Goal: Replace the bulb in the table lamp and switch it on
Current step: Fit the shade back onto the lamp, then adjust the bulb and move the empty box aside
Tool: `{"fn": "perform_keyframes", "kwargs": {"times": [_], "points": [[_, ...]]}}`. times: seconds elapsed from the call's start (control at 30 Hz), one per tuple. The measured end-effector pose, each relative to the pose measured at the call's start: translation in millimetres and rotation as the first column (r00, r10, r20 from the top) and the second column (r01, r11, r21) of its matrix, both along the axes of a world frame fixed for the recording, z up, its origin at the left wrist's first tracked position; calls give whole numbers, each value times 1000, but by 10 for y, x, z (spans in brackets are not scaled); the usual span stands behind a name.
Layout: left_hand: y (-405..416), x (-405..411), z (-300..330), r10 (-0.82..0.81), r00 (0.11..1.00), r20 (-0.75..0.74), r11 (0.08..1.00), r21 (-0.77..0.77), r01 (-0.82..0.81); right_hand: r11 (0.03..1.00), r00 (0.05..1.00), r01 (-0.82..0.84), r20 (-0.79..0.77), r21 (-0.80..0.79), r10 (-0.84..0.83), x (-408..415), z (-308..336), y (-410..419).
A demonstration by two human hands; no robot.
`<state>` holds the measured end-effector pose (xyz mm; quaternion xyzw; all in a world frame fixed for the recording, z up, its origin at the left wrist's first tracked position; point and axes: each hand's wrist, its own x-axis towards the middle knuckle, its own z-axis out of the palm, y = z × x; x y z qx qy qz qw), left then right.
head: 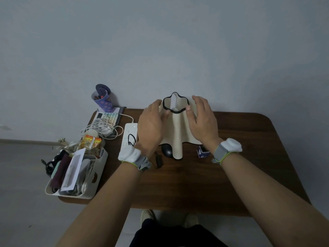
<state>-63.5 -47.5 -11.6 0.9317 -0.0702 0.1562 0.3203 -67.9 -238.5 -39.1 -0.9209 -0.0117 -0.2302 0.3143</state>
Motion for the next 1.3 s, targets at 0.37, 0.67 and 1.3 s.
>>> {"fn": "perform_keyframes", "kwargs": {"times": [0.37, 0.67, 1.3], "points": [[-841, -63, 359, -120, 978, 172, 991, 83, 107, 989, 988, 146, -39, -27, -147, -237, 7, -734], [-1669, -475, -25, -443, 874, 200, 897, 106, 430, 969, 957, 237, -155, -63, -244, -569, -281, -1376], [-1946, -865, -1585, -181, 876, -448, 912, 257, 319, 960, 679, 63, -693, -274, -242, -1081, -1622, -1975]]}}
